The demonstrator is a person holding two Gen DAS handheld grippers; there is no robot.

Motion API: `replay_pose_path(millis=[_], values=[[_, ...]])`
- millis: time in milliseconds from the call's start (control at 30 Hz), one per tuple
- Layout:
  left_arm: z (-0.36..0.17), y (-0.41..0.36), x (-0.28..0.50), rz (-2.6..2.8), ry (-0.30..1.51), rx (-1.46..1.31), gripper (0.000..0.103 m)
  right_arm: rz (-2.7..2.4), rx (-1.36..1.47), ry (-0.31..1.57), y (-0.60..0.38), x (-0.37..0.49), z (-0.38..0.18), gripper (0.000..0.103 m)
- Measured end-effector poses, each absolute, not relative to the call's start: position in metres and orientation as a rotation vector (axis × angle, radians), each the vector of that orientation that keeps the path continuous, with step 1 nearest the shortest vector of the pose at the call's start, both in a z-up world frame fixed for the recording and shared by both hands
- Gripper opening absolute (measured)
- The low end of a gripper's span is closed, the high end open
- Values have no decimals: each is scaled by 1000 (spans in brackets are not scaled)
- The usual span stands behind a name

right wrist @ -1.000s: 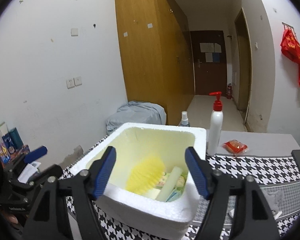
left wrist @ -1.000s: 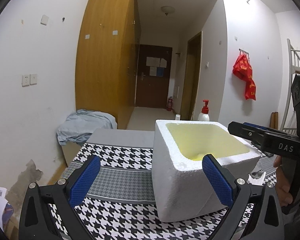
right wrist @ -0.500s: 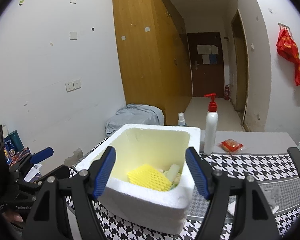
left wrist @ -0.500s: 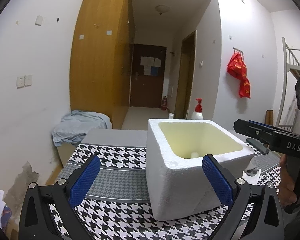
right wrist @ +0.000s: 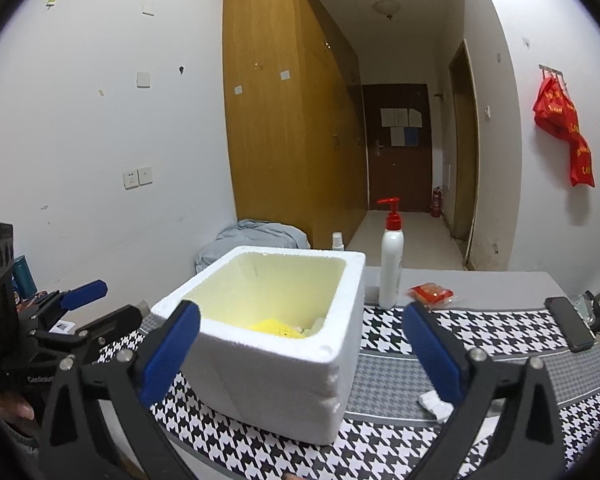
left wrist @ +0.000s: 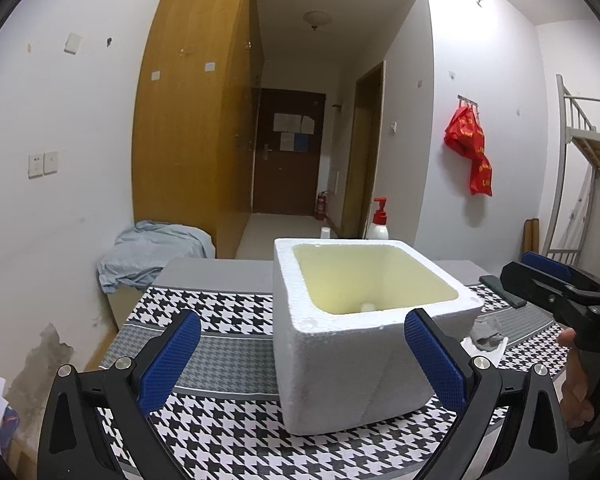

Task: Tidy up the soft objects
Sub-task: 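Withdraw both tools from the foam box back toward the table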

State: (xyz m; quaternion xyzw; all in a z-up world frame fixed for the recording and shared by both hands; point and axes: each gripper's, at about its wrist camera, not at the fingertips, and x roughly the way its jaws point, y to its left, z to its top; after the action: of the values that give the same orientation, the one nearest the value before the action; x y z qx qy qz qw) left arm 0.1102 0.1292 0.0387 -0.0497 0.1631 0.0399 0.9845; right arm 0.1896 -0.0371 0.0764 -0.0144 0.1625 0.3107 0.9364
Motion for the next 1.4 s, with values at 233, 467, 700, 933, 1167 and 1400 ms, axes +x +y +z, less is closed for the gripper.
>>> replay_pose_path(millis=[233, 467, 700, 933, 1167, 1400], values=[[43, 116, 104, 57, 318, -79, 102, 620, -21, 306, -52, 177, 78, 102], [44, 99, 101, 19, 312, -68, 102, 572, -34, 292, -68, 169, 76, 102], [42, 79, 97, -32, 307, -49, 102, 530, -17, 288, -89, 162, 73, 102], [40, 64, 100, -68, 327, -42, 102, 498, -7, 276, -106, 153, 71, 102], [36, 49, 100, -106, 342, -27, 102, 466, 16, 282, -120, 150, 67, 102], [31, 27, 106, -169, 354, -18, 102, 405, 38, 299, -142, 148, 57, 102]])
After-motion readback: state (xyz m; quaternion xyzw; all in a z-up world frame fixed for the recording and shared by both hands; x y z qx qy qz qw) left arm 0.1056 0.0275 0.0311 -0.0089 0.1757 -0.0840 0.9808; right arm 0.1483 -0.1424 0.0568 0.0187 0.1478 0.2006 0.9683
